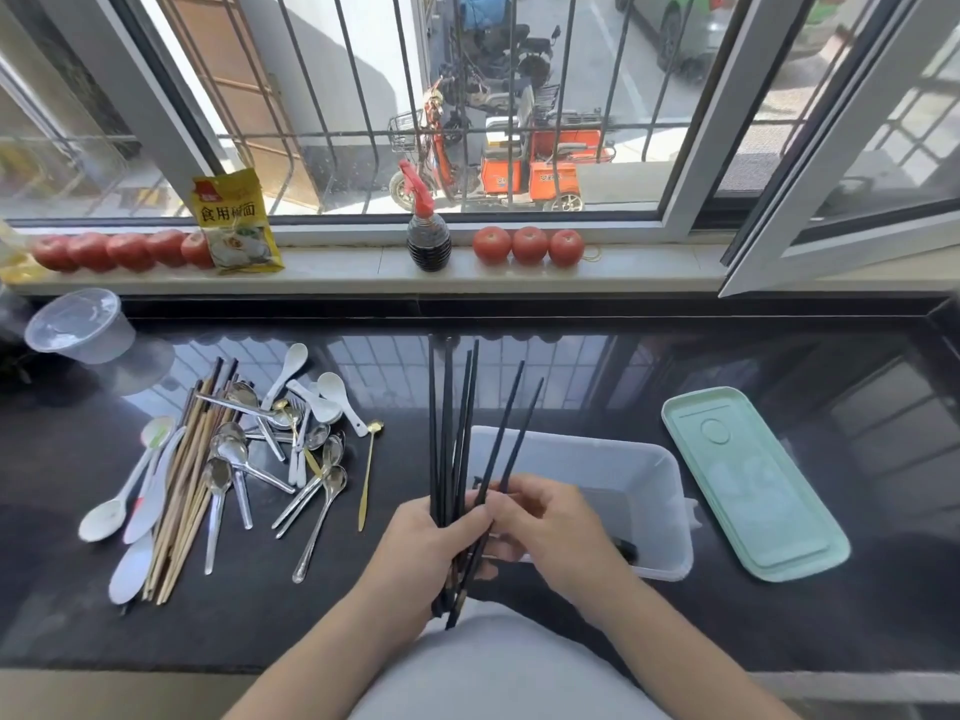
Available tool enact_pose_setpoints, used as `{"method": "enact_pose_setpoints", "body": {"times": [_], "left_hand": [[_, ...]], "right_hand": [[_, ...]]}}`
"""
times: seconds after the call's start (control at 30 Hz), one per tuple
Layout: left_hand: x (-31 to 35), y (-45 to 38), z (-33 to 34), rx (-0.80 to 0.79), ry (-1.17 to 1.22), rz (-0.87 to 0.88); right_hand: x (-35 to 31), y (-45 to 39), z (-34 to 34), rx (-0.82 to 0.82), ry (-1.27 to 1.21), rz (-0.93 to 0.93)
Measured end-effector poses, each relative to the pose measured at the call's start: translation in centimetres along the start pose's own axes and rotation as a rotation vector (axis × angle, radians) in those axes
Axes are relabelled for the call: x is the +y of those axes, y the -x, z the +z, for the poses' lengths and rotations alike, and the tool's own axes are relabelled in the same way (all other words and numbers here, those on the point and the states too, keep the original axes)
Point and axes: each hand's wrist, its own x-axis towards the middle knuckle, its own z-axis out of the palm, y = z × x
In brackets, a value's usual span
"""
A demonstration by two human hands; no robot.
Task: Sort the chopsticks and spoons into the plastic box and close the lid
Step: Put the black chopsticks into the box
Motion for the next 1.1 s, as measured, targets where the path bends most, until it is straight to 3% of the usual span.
{"method": "enact_pose_setpoints", "body": {"times": [0.13, 0.23, 0.27, 0.37, 0.4, 0.47, 0.53, 0.6, 0.77, 0.97, 1.03, 1.1], "left_hand": [[-0.3, 0.3, 0.0, -0.041, -0.024, -0.033], [-0.5, 0.2, -0.4, 0.059, 0.031, -0.049], [-0.5, 0.1, -0.7, 0.116, 0.052, -0.053], [-0.5, -0.5, -1.8, 0.268, 0.144, -0.064], [-0.6, -0.7, -2.2, 0.298, 0.17, -0.062], [-0.9, -0.8, -2.4, 0.327, 0.19, -0.061], [-1.2, -0.7, -2.3, 0.33, 0.189, -0.066], [-1.3, -0.6, -2.1, 0.326, 0.183, -0.066], [-1.3, -0.5, -2.5, 0.351, 0.184, -0.069], [-1.1, -0.4, -2.4, 0.327, 0.186, -0.085], [-0.8, -0.3, -2.1, 0.303, 0.191, -0.084], [-0.5, -0.1, -1.9, 0.263, 0.183, -0.082]], "right_hand": [[0.6, 0.3, -0.2, 0.169, -0.008, 0.002], [-0.4, -0.4, -2.4, 0.275, -0.204, -0.085], [-0.7, -0.6, -3.4, 0.341, -0.17, -0.161], [-0.4, -2.8, -6.8, 0.491, 0.466, -0.381], [0.0, -3.7, -7.6, 0.429, 0.763, -0.38], [1.1, -5.6, -8.1, 0.16, 1.241, -0.191], [2.8, -7.1, -7.5, -0.113, 1.502, -0.071], [4.3, -8.2, -6.3, -0.246, 1.63, -0.038], [6.4, -10.6, -4.5, -0.334, 1.742, 0.01], [7.6, -11.5, -4.6, -0.277, 1.768, 0.03], [7.2, -11.0, -4.4, -0.163, 1.649, 0.042], [5.8, -9.7, -4.2, -0.02, 1.318, 0.076]]}}
